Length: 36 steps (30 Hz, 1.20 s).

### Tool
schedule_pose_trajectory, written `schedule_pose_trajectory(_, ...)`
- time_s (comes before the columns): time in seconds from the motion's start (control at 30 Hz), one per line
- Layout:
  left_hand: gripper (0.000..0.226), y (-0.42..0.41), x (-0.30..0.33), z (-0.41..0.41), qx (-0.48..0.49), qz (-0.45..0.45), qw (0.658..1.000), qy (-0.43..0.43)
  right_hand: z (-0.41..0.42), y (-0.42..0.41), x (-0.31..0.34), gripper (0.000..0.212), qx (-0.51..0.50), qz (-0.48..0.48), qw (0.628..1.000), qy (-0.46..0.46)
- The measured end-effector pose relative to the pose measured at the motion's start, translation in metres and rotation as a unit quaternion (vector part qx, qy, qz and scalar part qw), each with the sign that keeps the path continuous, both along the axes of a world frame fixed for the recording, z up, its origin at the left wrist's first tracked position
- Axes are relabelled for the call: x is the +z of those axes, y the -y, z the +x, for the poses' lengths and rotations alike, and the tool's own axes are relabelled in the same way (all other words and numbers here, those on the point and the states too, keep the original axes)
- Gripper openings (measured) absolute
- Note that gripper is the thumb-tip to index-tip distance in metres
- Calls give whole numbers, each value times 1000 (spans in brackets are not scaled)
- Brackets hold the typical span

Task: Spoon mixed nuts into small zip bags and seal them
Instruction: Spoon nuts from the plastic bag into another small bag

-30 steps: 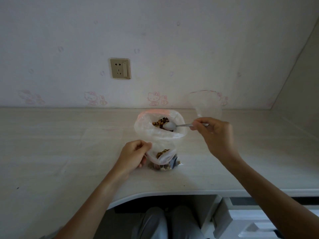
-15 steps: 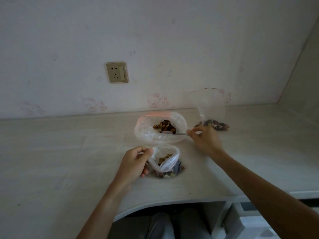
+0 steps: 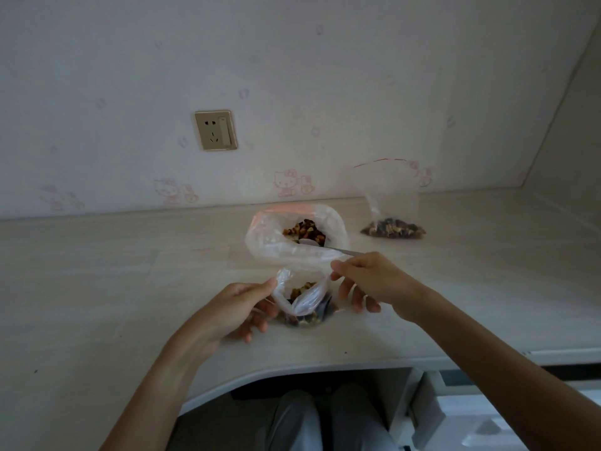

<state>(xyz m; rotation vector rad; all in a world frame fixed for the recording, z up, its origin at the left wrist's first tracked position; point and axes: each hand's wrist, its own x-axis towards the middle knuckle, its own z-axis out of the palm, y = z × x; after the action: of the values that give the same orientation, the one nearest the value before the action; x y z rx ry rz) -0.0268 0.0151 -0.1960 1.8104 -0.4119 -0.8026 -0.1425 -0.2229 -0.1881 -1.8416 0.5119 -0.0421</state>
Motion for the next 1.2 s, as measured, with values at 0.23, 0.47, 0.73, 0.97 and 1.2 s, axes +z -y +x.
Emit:
schedule_pose_trajectory(0.23,41,9,8,-6,-28,-85,986,-140,-2,-13,4,33,32,190,981,-10)
schedule_pose_trajectory(0.47,18,17,11,-5,55,-98,991,-73,-7,-24,12,7,-38,75,992,92)
schedule_pose_trajectory(0.73,10,20,17,-5,87,56,950,295,-6,-35,16,9,-58,-175,978,95)
schedule_pose_trajectory(0.97,23,15,34,-9,60,-167,977,-116,-13,-23,16,43,5,219,975,47)
schedule_pose_trajectory(1.2,24,0,19,2,32,-229,951,-206,-17,-21,6,29,-10,350,930,114)
